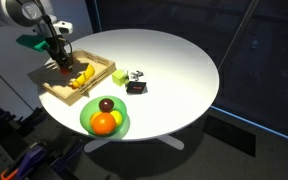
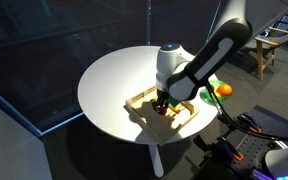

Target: Put the strawberry and square plush toy in the box

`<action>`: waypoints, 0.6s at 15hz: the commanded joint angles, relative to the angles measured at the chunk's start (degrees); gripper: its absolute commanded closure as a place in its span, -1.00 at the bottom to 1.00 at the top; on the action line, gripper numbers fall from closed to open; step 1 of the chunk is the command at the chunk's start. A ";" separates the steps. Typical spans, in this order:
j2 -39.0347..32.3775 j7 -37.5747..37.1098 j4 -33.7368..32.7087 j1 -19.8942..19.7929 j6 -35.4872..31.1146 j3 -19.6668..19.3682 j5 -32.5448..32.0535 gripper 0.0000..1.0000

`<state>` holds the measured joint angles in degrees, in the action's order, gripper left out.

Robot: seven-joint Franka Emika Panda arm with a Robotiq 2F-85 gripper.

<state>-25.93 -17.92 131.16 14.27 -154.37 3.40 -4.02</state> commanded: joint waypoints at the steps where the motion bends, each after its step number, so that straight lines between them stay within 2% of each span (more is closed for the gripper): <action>1: -0.82 0.10 -1.28 1.10 -0.14 -1.32 -0.92 -0.44; 3: -0.89 0.07 -1.36 1.18 -0.06 -1.48 -0.96 -0.77; 5: -0.87 -0.04 -1.44 1.35 0.04 -1.65 -1.05 -1.00; 9: 0.10 -0.04 -1.04 1.59 0.90 -1.68 -0.80 -1.00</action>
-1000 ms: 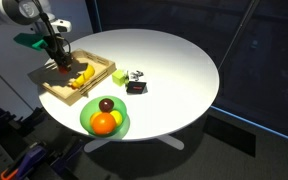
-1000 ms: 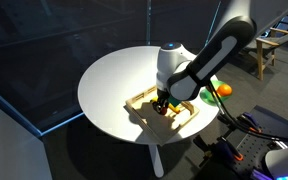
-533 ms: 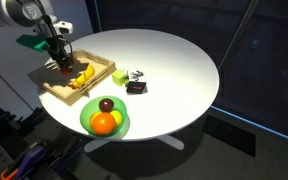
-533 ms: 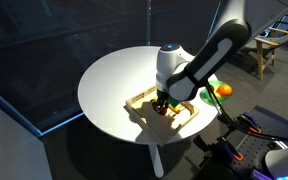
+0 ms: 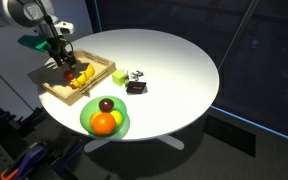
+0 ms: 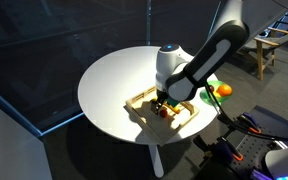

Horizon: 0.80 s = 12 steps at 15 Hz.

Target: Put the strawberry and square plush toy in the box

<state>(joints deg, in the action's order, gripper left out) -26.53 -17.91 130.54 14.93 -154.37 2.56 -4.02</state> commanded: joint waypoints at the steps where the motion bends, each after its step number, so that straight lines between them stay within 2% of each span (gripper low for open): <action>1: 1.16 -0.15 -0.21 0.97 1.14 -0.82 -0.67 -1.00; 12: 6.29 -2.04 0.87 1.45 5.08 -1.76 -1.77 -1.00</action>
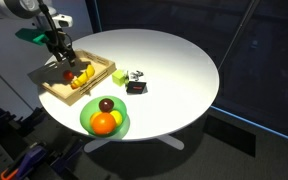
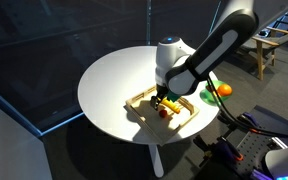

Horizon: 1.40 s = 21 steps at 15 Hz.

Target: Put the strawberry and square plush toy in the box

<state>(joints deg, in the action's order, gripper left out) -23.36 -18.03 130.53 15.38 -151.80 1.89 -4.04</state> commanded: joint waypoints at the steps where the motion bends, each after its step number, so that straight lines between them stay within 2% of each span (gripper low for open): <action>1: 3.89 -2.09 1.07 0.91 3.16 -1.11 -1.87 -1.00; 6: 7.97 -2.84 1.48 -0.32 8.24 -0.67 -1.24 -1.00; 12: 10.74 -8.13 0.62 -2.96 14.06 -1.09 0.78 -1.00; 21: 9.87 -13.14 -0.22 -7.89 12.37 -3.02 4.43 -1.00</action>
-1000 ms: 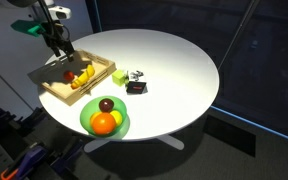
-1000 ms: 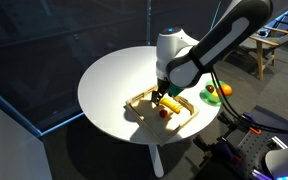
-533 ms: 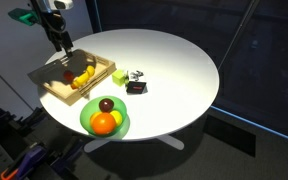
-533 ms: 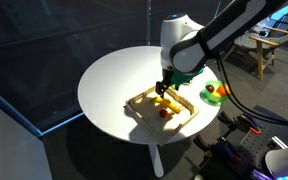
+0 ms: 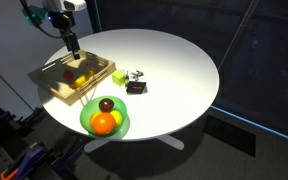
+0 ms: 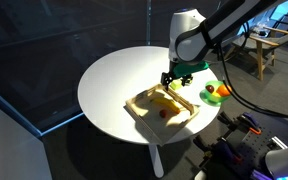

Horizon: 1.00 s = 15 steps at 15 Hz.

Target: Put the strawberry and square plush toy in the box

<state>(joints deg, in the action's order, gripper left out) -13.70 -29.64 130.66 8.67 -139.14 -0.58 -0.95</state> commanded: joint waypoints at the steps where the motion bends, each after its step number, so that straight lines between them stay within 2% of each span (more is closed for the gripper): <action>1: 0.17 -1.45 -0.37 -1.60 -0.47 -0.81 1.57 -1.00; 15: -2.21 -1.14 -2.05 -6.84 -3.26 -5.61 2.43 -1.00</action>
<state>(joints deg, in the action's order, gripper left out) -14.58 -30.21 130.35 2.88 -142.46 -5.63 -0.02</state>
